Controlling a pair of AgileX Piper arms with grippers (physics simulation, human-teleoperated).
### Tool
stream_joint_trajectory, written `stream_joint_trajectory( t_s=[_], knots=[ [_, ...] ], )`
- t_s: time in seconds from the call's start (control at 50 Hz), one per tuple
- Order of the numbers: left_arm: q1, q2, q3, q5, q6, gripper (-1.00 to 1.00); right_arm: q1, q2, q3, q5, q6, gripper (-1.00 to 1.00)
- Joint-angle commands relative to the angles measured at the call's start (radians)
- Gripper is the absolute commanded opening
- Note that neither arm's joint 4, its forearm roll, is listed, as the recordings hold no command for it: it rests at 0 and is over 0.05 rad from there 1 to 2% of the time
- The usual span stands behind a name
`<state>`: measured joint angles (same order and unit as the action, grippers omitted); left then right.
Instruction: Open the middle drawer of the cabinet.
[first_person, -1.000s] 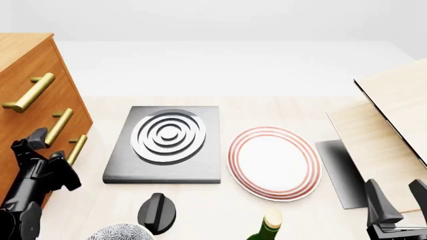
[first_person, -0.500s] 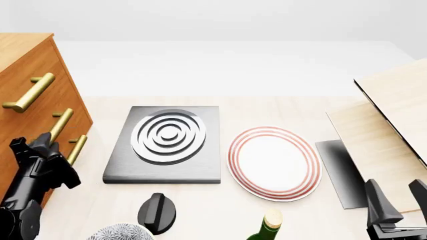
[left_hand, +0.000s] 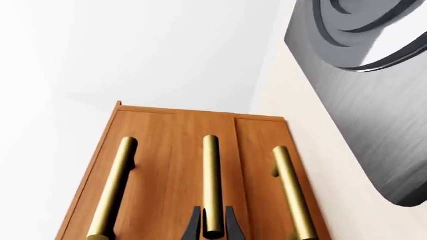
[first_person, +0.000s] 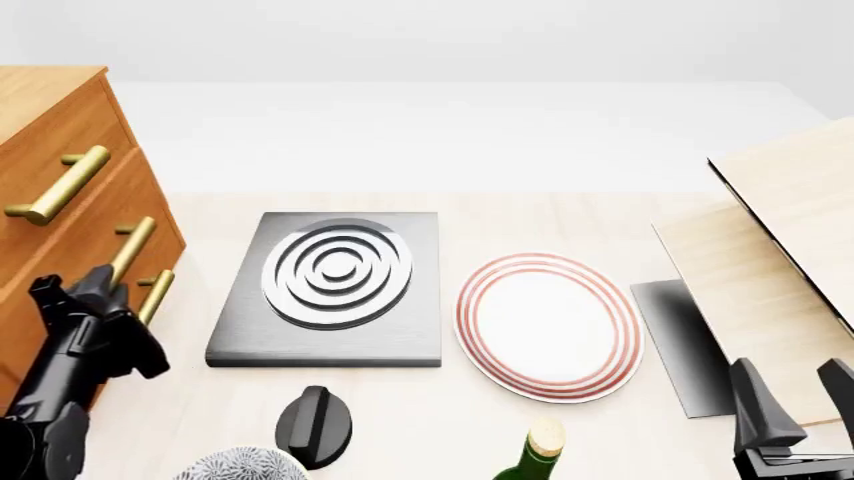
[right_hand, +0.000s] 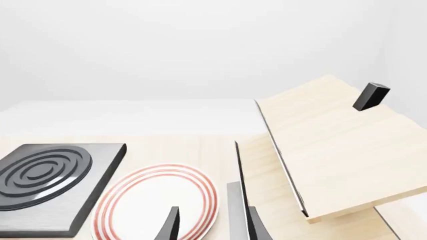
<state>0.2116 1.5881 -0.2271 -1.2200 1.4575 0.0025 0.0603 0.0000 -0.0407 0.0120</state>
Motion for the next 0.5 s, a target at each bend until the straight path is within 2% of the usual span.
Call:
stream_joint_trajectory(
  t_s=[0.02, 0.5],
  knots=[
    [-0.044, -0.004, 0.024, 0.000, -0.012, -1.00, 0.000, -0.014, 0.000, 0.011, -0.004, 1.00],
    [-0.092, -0.038, 0.045, 0.000, -0.024, -1.00, 0.001, -0.014, 0.000, 0.011, -0.004, 1.00]
  ],
)
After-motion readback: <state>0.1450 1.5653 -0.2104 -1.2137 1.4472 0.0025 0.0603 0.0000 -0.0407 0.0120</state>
